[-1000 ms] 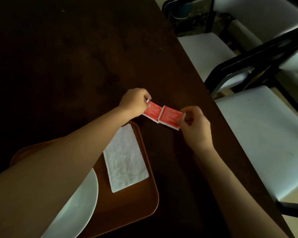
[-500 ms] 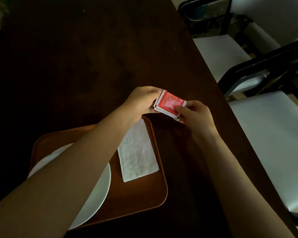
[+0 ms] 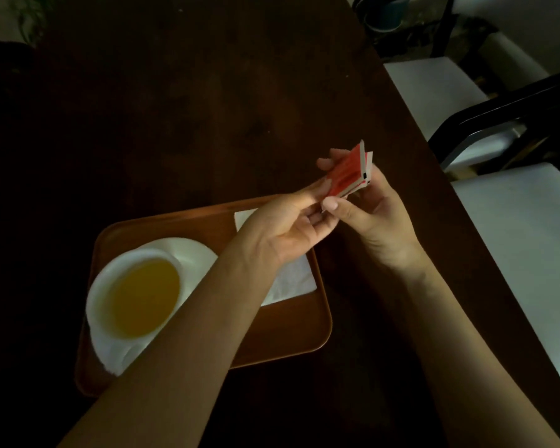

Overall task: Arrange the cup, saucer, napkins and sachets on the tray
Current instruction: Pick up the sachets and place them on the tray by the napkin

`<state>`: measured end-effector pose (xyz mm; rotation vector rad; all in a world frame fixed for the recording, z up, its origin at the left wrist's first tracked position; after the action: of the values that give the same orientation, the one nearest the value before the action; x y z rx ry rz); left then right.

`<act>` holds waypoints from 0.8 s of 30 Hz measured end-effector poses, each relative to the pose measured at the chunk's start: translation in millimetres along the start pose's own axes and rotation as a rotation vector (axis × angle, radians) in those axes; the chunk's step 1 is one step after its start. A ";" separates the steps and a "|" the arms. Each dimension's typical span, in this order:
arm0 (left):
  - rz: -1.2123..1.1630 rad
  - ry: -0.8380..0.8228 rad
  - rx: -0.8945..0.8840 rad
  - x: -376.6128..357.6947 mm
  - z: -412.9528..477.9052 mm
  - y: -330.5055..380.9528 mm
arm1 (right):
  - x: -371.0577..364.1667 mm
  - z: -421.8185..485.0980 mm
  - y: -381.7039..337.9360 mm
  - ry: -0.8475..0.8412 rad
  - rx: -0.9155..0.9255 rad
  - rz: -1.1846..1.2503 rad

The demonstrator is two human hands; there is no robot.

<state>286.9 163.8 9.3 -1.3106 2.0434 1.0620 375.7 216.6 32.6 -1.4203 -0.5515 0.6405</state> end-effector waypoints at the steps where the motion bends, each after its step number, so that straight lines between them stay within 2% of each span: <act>1: -0.008 -0.005 -0.002 2.7 -4.4 -2.0 | -1.9 -3.4 -3.9 0.012 0.020 -0.034; 3: 0.072 0.023 -0.029 9.0 -13.7 -4.9 | -4.9 -10.9 -9.6 0.044 0.054 -0.183; 6: 0.304 0.143 -0.154 20.5 -30.4 -1.9 | -12.3 -21.5 -14.6 0.061 0.075 -0.553; 9: 0.655 0.250 -0.401 25.0 -54.8 13.3 | -25.5 -30.1 -19.1 0.014 0.155 -1.019; 11: 0.879 0.262 -0.561 22.0 -72.0 17.3 | -36.2 -34.8 -18.5 -0.041 0.185 -1.201; 15: 1.093 0.320 -0.742 23.3 -92.5 17.3 | -50.6 -45.6 -20.4 -0.065 0.195 -1.290; 24: 1.020 0.439 -0.591 61.4 -105.8 -5.9 | -52.1 -78.2 -9.3 -0.264 0.071 -1.111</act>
<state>267.3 43.7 23.3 -0.6847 2.9854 2.0721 393.2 123.9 37.0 -0.7630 -1.3613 -0.0652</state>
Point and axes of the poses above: each hand's wrist, its own z-axis towards the middle knuckle, its own x-axis out of the back of the hand, y = z × x, the point moved 5 cm from there along z, towards the middle knuckle, and after that the axes turned 2 degrees about -z, right-handed, at the moved point
